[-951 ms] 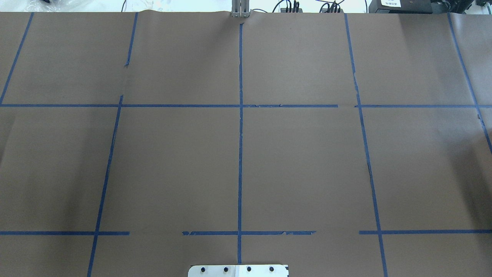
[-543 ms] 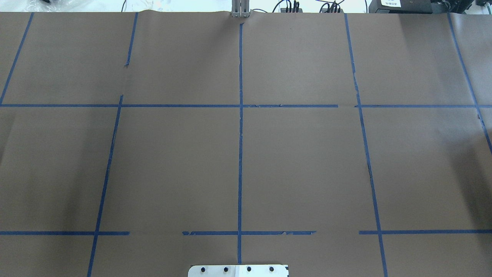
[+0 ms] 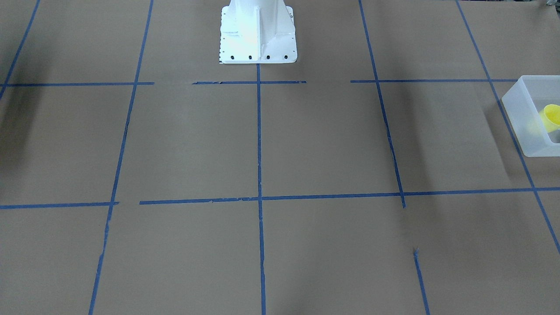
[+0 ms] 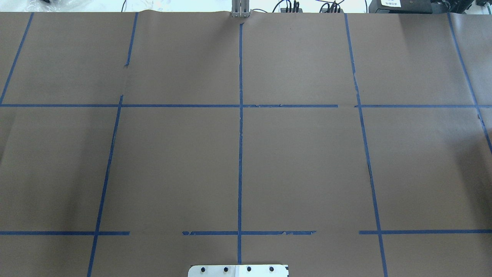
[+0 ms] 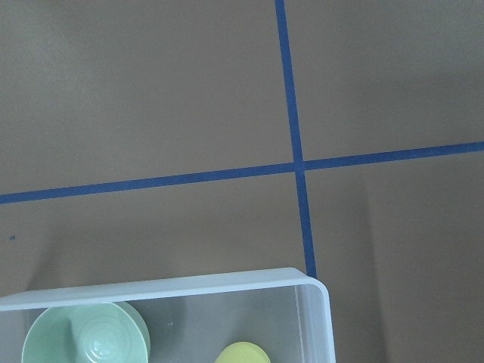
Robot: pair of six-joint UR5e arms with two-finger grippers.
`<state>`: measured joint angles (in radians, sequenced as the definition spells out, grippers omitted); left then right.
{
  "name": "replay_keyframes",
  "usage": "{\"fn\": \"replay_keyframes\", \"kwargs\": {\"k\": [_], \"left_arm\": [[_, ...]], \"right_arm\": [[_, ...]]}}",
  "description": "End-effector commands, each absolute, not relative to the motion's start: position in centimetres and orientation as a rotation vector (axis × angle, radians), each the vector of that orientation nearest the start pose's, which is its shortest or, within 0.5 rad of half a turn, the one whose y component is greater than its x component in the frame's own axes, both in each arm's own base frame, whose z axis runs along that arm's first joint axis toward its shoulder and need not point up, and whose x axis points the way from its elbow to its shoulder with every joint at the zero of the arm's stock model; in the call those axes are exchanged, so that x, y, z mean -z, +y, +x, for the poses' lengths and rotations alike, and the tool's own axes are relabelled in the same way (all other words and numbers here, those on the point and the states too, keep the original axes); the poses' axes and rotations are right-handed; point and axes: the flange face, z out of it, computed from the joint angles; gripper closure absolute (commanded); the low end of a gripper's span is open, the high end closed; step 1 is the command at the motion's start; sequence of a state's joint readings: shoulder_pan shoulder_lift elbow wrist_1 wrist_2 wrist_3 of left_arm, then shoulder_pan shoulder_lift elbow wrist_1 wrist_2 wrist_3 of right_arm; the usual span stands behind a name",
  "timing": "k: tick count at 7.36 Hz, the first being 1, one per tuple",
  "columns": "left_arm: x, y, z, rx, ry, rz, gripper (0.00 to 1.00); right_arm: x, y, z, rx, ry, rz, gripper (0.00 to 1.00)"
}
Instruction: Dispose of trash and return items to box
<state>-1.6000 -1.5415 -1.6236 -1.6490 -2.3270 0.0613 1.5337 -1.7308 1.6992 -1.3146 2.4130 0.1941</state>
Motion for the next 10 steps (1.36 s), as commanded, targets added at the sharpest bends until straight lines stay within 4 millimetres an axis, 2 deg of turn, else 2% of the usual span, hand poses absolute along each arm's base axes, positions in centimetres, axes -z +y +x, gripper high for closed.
{"fn": "replay_keyframes", "kwargs": {"k": [1,3,10], "left_arm": [[-63.95,-48.36,-7.91,-0.07,0.75,0.132,0.0],[-63.88,-48.43,-7.91,-0.07,0.75,0.133,0.0],[-63.72,-48.44,-7.91,-0.071,0.75,0.136,0.0]], "right_arm": [[-64.74,-43.45,5.44,-0.085,-0.853,0.105,0.0],[-65.27,-43.57,5.43,-0.088,-0.854,0.096,0.0],[-65.15,-43.7,5.63,-0.091,-0.854,0.101,0.0]]}}
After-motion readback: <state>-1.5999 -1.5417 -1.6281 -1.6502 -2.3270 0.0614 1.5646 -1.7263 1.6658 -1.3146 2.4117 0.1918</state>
